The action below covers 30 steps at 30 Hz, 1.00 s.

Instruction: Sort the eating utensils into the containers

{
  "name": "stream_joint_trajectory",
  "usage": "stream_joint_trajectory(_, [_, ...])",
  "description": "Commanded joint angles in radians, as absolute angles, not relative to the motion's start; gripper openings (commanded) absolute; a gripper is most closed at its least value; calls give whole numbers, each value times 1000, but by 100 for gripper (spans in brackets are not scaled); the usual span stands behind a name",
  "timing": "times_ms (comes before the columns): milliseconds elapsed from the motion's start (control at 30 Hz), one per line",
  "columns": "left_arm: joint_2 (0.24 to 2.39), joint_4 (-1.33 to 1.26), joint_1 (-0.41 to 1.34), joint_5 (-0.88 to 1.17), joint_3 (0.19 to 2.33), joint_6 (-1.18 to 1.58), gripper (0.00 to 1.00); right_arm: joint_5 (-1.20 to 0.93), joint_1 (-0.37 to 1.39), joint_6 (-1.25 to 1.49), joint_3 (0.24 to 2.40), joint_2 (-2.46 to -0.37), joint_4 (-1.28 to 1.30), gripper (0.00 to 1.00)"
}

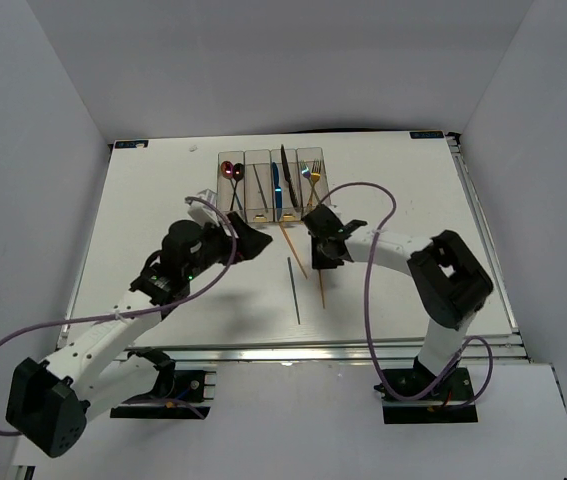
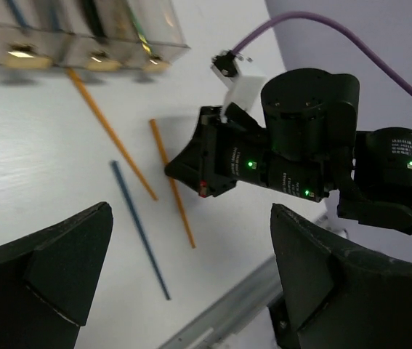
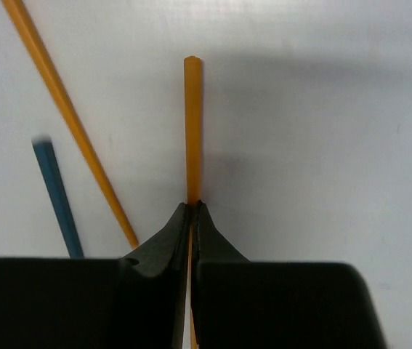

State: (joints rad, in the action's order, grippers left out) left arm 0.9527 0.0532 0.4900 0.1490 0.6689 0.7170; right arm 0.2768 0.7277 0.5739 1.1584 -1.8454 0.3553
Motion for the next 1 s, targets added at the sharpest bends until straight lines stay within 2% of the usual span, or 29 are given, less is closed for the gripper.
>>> stream_joint_trajectory(0, [998, -145, 603, 190, 620, 828, 98, 185, 726, 601, 1043, -1642, 314, 0])
stream_joint_trajectory(100, [1077, -238, 681, 161, 618, 856, 98, 30, 724, 583, 915, -1451, 177, 0])
stream_joint_trajectory(267, [1132, -268, 744, 92, 661, 859, 98, -106, 726, 594, 744, -1199, -78, 0])
stream_joint_trajectory(567, [1210, -259, 776, 54, 709, 861, 84, -201, 727, 597, 686, -1082, -138, 0])
stream_joint_trajectory(700, [1245, -276, 782, 58, 709, 865, 70, -245, 727, 594, 704, -1072, -144, 0])
stream_joint_trajectory(800, [1282, -272, 787, 64, 729, 865, 51, -259, 729, 597, 706, -1071, -156, 0])
stream_joint_trajectory(833, [1293, -265, 787, 66, 739, 864, 41, -259, 729, 595, 704, -1069, -160, 0])
stream_joint_trajectory(867, [1310, -262, 788, 67, 747, 859, 38, -259, 729, 597, 707, -1071, -161, 0])
stream_joint_trajectory(900, [1313, -268, 788, 71, 761, 858, 32, -255, 729, 594, 712, -1078, -158, 0])
stream_joint_trajectory(933, [1316, -268, 788, 69, 768, 856, 14, -253, 729, 592, 716, -1081, -147, 0])
stream_joint_trajectory(967, [1322, -264, 788, 61, 778, 845, 5, -242, 729, 591, 721, -1084, -143, 0])
